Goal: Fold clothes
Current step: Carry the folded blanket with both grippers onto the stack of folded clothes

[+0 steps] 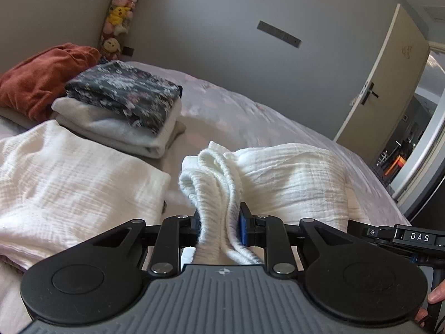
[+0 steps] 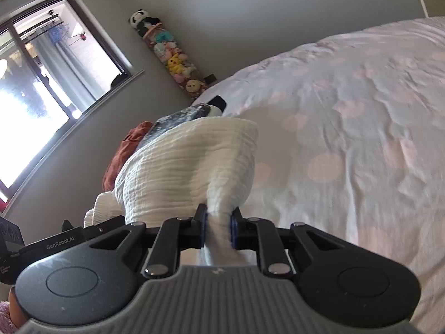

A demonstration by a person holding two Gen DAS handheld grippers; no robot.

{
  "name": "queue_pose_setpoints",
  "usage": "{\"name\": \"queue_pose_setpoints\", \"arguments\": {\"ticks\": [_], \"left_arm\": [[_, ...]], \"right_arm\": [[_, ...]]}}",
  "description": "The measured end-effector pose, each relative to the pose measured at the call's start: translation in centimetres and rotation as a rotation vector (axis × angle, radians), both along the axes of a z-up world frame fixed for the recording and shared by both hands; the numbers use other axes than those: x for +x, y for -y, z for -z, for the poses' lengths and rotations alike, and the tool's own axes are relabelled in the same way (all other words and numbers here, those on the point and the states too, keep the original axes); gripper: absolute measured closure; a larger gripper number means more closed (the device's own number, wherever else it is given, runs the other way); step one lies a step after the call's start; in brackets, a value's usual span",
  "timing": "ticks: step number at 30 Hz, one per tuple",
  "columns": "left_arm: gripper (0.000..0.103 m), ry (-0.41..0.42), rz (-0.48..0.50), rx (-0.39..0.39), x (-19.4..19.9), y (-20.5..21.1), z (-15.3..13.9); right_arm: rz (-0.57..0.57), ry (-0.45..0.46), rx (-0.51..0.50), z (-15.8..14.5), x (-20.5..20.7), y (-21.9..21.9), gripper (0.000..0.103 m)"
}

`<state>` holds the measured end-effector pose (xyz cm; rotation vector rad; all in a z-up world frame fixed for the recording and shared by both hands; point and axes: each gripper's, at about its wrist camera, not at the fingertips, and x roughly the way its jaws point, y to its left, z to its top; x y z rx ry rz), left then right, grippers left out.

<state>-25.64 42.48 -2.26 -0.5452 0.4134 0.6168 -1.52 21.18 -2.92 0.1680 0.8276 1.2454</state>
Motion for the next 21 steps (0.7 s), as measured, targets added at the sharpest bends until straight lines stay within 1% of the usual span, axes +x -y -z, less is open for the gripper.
{"name": "queue_pose_setpoints", "arguments": {"ticks": [4, 7, 12, 14, 16, 21], "left_arm": [[0.083, 0.040, -0.067, 0.017, -2.3, -0.5, -2.1], [0.083, 0.074, -0.115, 0.021, -4.4, -1.1, -3.1], [0.083, 0.093, -0.175, 0.056, -8.0, -2.6, -5.4], [0.083, 0.096, -0.189, 0.073, -9.5, -3.6, -6.6], [0.083, 0.089, -0.192, 0.106, -11.0, -4.6, -8.1], [0.083, 0.049, -0.169, 0.194, -14.5, -7.4, -11.8]], "right_arm": [[-0.082, 0.059, 0.007, -3.2, -0.9, -2.7, 0.084], [-0.137, 0.089, 0.010, -5.2, -1.6, -4.9, 0.084], [-0.218, 0.126, 0.027, -7.7, -4.4, -7.7, 0.084], [-0.240, 0.120, 0.044, -8.4, -5.7, -8.8, 0.085], [-0.256, 0.101, 0.063, -8.9, -7.0, -9.9, 0.085], [-0.269, 0.068, 0.111, -9.9, -11.1, -12.9, 0.085]]}}
